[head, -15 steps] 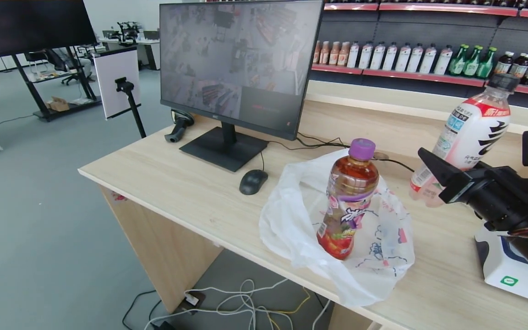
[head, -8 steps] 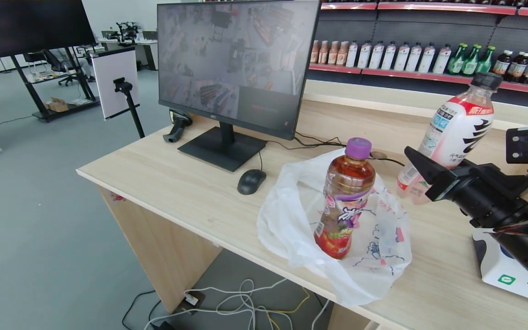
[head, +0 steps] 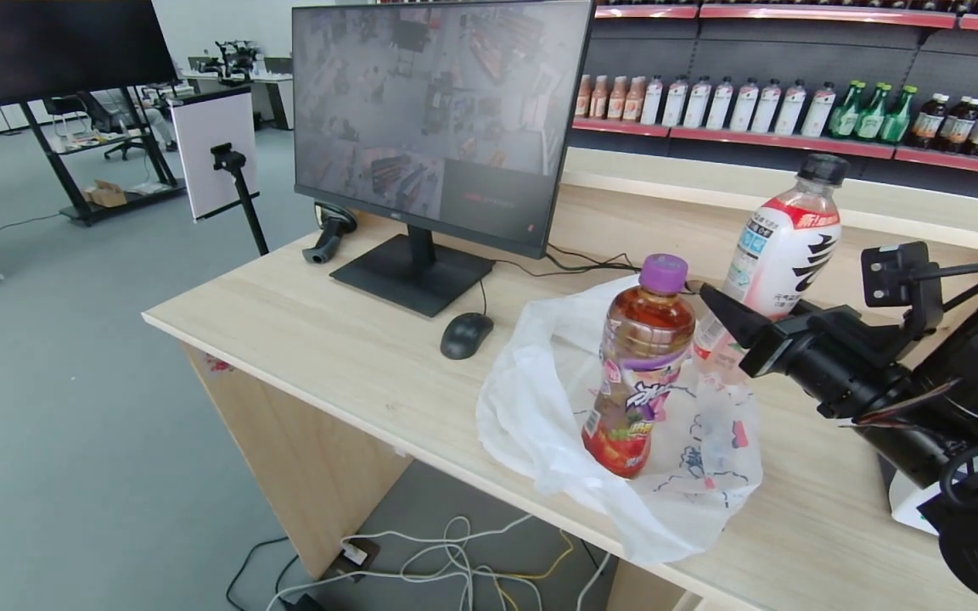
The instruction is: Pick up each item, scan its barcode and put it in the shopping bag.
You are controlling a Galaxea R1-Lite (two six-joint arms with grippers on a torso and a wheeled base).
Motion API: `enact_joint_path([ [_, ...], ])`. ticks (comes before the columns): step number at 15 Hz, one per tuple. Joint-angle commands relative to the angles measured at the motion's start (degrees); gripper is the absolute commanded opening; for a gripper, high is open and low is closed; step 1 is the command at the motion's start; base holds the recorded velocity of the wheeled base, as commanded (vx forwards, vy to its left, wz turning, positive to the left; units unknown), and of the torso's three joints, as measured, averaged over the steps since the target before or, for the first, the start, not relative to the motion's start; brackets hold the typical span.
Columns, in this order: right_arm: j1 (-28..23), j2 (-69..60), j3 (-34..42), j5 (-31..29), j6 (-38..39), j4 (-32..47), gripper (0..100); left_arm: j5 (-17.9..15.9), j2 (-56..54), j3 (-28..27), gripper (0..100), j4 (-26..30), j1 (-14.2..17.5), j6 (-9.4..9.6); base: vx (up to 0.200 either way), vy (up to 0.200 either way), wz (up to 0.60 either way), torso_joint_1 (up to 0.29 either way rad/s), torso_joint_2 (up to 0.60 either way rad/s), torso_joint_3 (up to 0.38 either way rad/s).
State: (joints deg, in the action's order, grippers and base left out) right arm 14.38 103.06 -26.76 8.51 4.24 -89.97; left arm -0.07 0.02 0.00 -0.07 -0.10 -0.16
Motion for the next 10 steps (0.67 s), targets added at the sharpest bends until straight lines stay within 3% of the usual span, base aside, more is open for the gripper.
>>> enact_joint_path([
  [1,0.91,1.53,-0.49,0.10,-0.02,-0.03,0,-0.01,-0.02,0.00,100,-0.01,0.01,-0.02,0.000,0.000,0.00,0.000,0.00,0.000],
  [10,4.25,5.13,-3.92,0.37,-0.02,-0.03,0,-0.01,-0.02,0.00,100,-0.01,0.01,-0.02,0.000,0.000,0.00,0.000,0.00,0.000],
])
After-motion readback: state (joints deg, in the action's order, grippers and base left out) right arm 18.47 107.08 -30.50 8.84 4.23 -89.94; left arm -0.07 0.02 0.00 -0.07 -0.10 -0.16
